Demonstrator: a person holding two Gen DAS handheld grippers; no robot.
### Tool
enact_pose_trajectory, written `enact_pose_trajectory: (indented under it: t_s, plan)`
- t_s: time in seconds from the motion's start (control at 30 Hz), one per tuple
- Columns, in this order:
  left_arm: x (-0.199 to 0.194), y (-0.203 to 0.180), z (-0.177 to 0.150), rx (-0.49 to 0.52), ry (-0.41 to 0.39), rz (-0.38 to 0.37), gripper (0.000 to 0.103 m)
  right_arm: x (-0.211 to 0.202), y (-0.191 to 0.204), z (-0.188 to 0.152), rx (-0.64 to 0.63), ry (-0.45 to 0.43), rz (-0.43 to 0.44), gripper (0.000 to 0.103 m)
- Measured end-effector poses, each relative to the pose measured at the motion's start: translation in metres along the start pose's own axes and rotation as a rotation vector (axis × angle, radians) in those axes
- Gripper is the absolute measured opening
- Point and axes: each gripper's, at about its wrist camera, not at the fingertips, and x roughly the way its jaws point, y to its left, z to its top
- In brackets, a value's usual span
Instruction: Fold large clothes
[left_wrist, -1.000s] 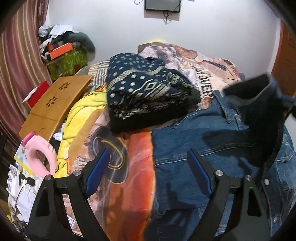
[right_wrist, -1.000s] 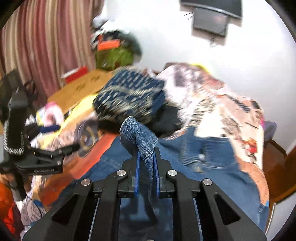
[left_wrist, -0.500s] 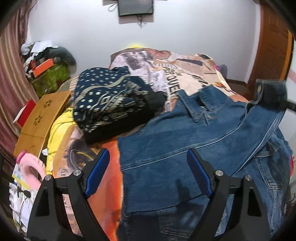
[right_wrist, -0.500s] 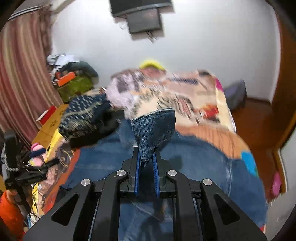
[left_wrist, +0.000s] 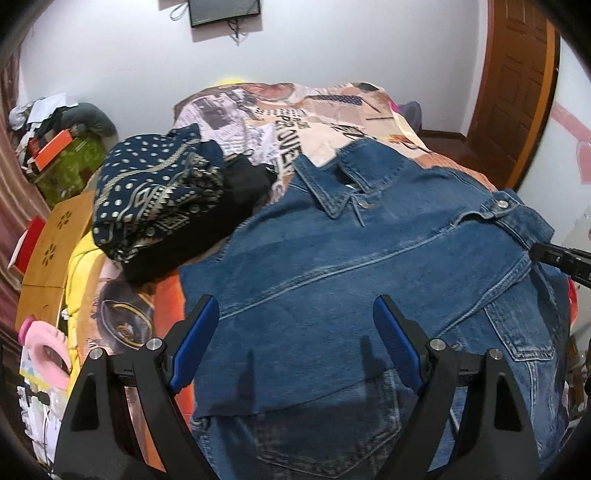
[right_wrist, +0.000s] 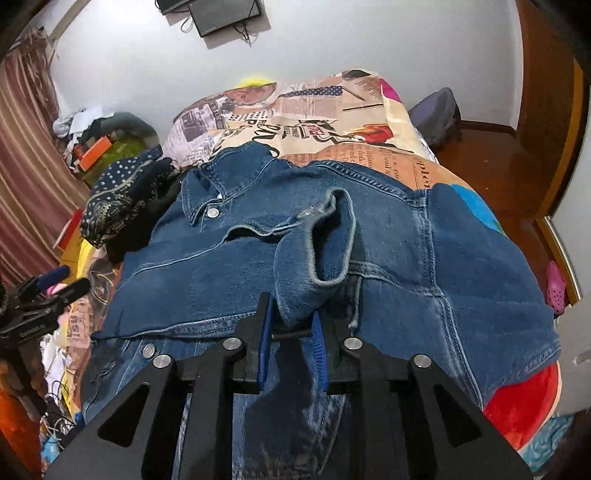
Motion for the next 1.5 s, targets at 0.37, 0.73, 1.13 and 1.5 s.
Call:
enact_pose_trajectory:
  t_s: [0.37, 0.73, 1.13, 1.5]
  plan:
    - [-0.001, -0.036, 0.021, 0.065, -0.02, -0.033, 0.085, -0.049, -0.041, -0.004, 0.085, -0.075, -0.107, 0.032]
    - [-0.004, -0.073, 0.054, 0.102, -0.064, -0.098, 0.085, -0.096, -0.147, -0.028, 0.479, -0.174, -0.237, 0.067]
    - [0.015, -0.107, 0.059, 0.145, -0.03, -0.131, 0.085, -0.053, -0.213, -0.06, 0.751, -0.053, -0.116, 0.067]
    - [0.023, -0.103, 0.057, 0.116, -0.006, -0.132, 0.085, -0.02, -0.251, -0.053, 0.836, -0.05, -0.044, 0.069]
